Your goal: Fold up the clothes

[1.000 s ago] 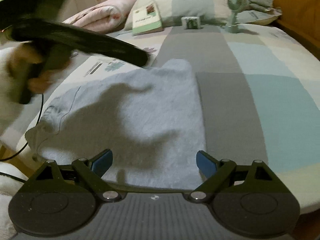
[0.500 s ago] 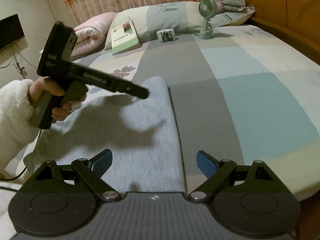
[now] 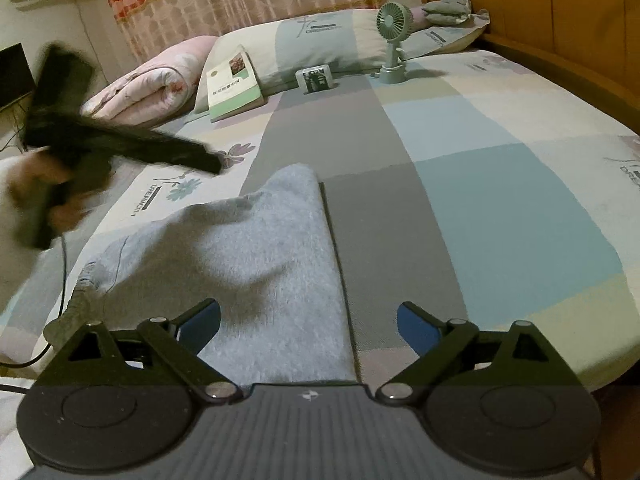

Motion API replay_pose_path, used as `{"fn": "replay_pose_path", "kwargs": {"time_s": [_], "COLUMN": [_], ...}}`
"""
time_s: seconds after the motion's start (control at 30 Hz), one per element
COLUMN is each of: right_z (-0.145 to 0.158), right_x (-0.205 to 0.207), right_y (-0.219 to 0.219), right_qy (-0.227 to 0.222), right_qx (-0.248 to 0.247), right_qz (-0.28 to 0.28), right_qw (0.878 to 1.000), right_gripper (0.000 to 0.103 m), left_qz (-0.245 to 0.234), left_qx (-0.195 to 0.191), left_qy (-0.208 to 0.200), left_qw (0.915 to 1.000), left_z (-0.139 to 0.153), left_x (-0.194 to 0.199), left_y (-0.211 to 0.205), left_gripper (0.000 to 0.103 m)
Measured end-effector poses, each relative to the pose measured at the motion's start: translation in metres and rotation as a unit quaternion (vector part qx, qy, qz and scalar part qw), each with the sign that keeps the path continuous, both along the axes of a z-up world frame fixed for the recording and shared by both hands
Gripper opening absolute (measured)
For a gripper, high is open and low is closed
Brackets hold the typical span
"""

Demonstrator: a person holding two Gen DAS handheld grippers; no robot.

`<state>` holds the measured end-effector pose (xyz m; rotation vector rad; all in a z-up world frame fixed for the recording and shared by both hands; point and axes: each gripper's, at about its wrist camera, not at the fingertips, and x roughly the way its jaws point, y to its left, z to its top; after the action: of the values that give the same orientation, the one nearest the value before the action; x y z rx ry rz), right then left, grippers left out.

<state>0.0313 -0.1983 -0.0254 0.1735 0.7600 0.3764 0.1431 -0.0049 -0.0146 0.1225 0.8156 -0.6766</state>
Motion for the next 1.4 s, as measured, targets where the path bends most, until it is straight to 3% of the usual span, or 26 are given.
{"fn": "replay_pose_path", "kwargs": {"time_s": [0.1,0.2,0.27,0.3,0.43,0.53,0.77,0.97,1.1,1.23,1.33,1.4], "right_z": [0.0,0.002,0.006,0.008,0.014,0.019,0.026,0.028,0.014,-0.016,-0.037,-0.041], "right_x": [0.0,-0.005,-0.009,-0.01,-0.016,-0.021,-0.026,-0.013,0.006,0.022,0.026,0.028], "right_y": [0.006,0.012,0.014,0.015,0.019,0.021,0.04,0.064,0.099,0.129,0.129,0.12], "right_qy": [-0.002,-0.007,-0.012,-0.014,-0.023,-0.03,-0.045,-0.048,-0.038,-0.02,0.003,0.013], "right_qx": [0.003,-0.004,-0.009,-0.011,-0.017,-0.022,-0.052,-0.069,-0.084,-0.144,-0.141,-0.113], "right_qz": [0.005,0.01,0.01,0.01,0.01,0.011,0.03,0.068,0.114,0.137,0.135,0.127], "right_qw": [1.0,1.0,1.0,1.0,1.0,0.999,0.997,0.994,0.989,0.98,0.981,0.985], "right_gripper": [0.097,0.097,0.097,0.097,0.098,0.098,0.098,0.101,0.102,0.102,0.103,0.103], "left_qz": [-0.021,-0.006,-0.001,-0.003,0.012,0.022,0.078,0.087,0.11,0.125,0.125,0.128], "left_qx": [-0.008,0.006,0.007,0.007,0.01,0.002,0.003,0.029,0.062,0.08,0.096,0.093], "left_qy": [0.001,0.036,0.008,-0.005,0.008,-0.021,0.021,-0.017,-0.026,-0.021,-0.032,-0.03], "left_qw": [0.9998,0.9993,0.9999,1.0,0.9998,0.9995,0.9968,0.9956,0.9917,0.9887,0.987,0.9869], "left_z": [-0.017,-0.058,-0.08,-0.081,-0.059,-0.048,-0.075,-0.045,-0.046,-0.061,-0.062,-0.059], "left_x": [-0.029,-0.03,-0.038,-0.041,-0.043,-0.042,-0.031,-0.078,-0.109,-0.131,-0.148,-0.153], "left_y": [0.003,0.001,0.006,0.007,0.01,0.025,0.055,0.07,0.074,0.079,0.08,0.082], "left_gripper": [0.091,0.09,0.091,0.091,0.091,0.092,0.091,0.092,0.092,0.093,0.094,0.094]}}
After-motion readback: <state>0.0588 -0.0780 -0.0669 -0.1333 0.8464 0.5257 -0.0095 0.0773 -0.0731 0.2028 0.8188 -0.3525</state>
